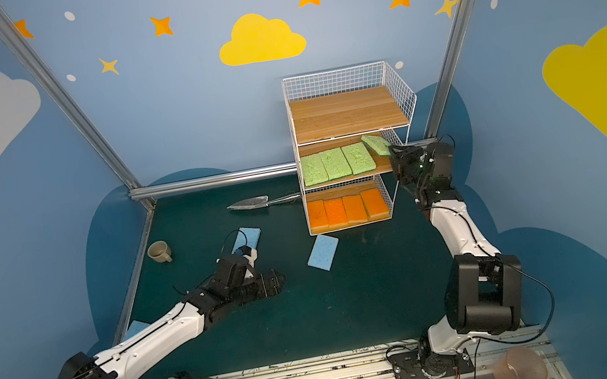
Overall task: Place and organize the cleaning sponges onto the shelf
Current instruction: 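Withdraw the right gripper from the shelf and lower it toward the table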
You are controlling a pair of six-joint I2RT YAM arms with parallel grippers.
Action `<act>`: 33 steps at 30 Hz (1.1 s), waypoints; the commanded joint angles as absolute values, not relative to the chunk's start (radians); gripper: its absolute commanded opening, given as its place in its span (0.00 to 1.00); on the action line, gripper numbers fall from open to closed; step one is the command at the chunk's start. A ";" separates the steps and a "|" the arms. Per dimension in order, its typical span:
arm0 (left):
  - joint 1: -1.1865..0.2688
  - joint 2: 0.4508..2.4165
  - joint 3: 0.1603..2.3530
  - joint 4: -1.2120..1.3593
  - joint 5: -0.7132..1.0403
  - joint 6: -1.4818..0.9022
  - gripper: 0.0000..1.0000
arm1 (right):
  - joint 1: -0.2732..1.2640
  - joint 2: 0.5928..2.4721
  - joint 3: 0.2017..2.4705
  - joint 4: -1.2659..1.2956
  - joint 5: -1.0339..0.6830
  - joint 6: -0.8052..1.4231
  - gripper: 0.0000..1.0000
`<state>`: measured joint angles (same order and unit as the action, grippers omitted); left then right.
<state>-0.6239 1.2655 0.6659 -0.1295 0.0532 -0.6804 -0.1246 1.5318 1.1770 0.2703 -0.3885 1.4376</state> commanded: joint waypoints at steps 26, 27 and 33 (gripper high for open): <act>-0.621 1.255 0.660 -0.134 0.051 -0.681 1.00 | -0.119 1.516 1.106 0.358 -0.370 1.460 0.09; -0.620 1.253 0.660 -0.132 0.051 -0.680 1.00 | -0.118 1.510 1.098 0.361 -0.368 1.460 0.09; -0.622 1.255 0.664 -0.141 0.047 -0.670 1.00 | -0.121 1.493 1.081 0.360 -0.379 1.462 0.23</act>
<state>-0.6235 1.2636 0.6655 -0.1326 0.0521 -0.6804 -0.1162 1.5269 1.0916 0.3550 -0.3824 1.4784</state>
